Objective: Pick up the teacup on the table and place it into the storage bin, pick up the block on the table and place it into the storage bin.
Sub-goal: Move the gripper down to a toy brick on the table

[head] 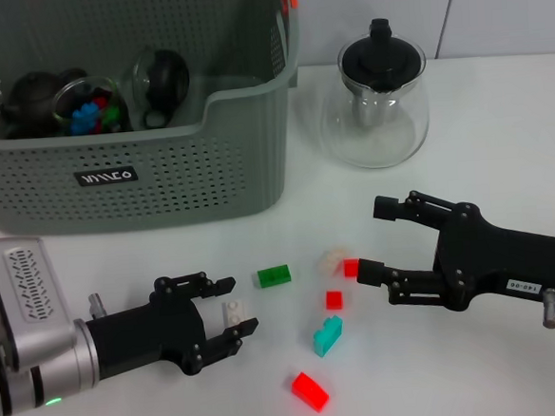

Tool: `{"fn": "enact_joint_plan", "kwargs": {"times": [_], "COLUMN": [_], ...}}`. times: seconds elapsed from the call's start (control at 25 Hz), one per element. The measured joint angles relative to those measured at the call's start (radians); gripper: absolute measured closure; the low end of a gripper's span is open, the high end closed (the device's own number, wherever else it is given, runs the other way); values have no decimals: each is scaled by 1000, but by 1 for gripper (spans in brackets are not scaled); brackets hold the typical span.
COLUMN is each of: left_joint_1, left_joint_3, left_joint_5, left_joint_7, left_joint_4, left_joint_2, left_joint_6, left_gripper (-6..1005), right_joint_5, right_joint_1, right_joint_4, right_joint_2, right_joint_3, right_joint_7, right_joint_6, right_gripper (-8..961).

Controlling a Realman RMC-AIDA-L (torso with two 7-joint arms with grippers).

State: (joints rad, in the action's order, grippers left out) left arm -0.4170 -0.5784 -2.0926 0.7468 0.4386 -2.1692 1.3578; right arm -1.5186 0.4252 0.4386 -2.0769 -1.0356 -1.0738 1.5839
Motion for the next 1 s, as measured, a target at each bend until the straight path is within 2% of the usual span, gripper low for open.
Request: {"fn": "enact_joint_plan", "kwargs": {"times": [1.0], "left_joint_1": [-23], "left_joint_3": [-26], "left_joint_5": [-7], "left_joint_7": [7], "left_joint_4": [-43], "left_joint_2": [-2], "left_joint_6": [-82], "left_gripper": [430], "right_joint_5": [0], "right_joint_1": [-3], "right_joint_4": [-12], "right_joint_2": [1], "right_joint_3": [0], "right_joint_7": [0], "right_joint_6": [2], "right_gripper": [9]}}
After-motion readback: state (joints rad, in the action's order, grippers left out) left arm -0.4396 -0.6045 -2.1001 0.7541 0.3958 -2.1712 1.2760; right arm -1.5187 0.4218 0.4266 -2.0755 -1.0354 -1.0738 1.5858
